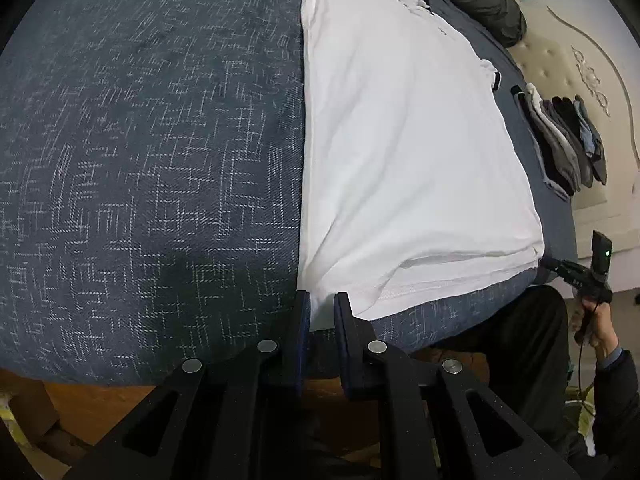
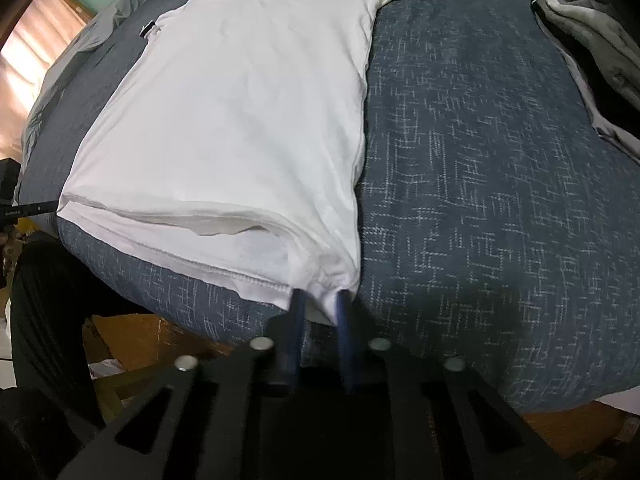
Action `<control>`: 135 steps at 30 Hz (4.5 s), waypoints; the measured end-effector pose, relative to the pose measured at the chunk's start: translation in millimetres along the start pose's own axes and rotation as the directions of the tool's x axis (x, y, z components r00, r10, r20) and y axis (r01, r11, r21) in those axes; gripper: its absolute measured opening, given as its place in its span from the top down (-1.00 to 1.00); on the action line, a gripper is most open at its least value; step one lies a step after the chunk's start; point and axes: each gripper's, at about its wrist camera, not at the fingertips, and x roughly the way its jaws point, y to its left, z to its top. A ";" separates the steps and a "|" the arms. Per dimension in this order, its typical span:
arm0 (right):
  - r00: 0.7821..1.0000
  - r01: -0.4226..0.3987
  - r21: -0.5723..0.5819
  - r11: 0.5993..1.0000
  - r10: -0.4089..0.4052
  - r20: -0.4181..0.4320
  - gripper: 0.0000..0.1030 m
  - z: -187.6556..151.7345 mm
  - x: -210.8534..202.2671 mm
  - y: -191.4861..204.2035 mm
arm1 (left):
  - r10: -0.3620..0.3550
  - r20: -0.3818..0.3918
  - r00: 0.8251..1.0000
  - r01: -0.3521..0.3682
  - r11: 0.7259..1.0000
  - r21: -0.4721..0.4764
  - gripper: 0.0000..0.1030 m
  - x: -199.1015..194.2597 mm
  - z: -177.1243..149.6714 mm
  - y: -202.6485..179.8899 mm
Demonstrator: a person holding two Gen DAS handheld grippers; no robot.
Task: Fold clothes
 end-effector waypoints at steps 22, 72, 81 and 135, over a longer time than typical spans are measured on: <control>0.996 0.082 -0.081 0.993 -0.085 -0.034 0.52 1.9 7.5 8.4 | 0.012 0.018 1.000 -0.013 1.000 0.008 1.00 -9.5 10.7 -8.1; 0.990 -0.060 0.033 0.998 0.055 0.126 0.98 -8.1 -57.0 -28.3 | -0.034 -0.017 0.999 0.033 0.998 -0.051 0.35 9.9 9.8 -13.4; 0.989 -0.068 0.014 0.998 0.065 0.136 0.98 -4.7 -62.9 -21.6 | -0.021 0.011 1.000 0.021 1.000 -0.005 0.90 -0.9 13.3 -25.2; 0.991 -0.133 0.173 0.976 0.128 0.040 0.94 -11.0 -33.8 -32.5 | -0.001 0.008 1.000 0.000 0.999 0.034 0.91 -13.7 16.1 -20.1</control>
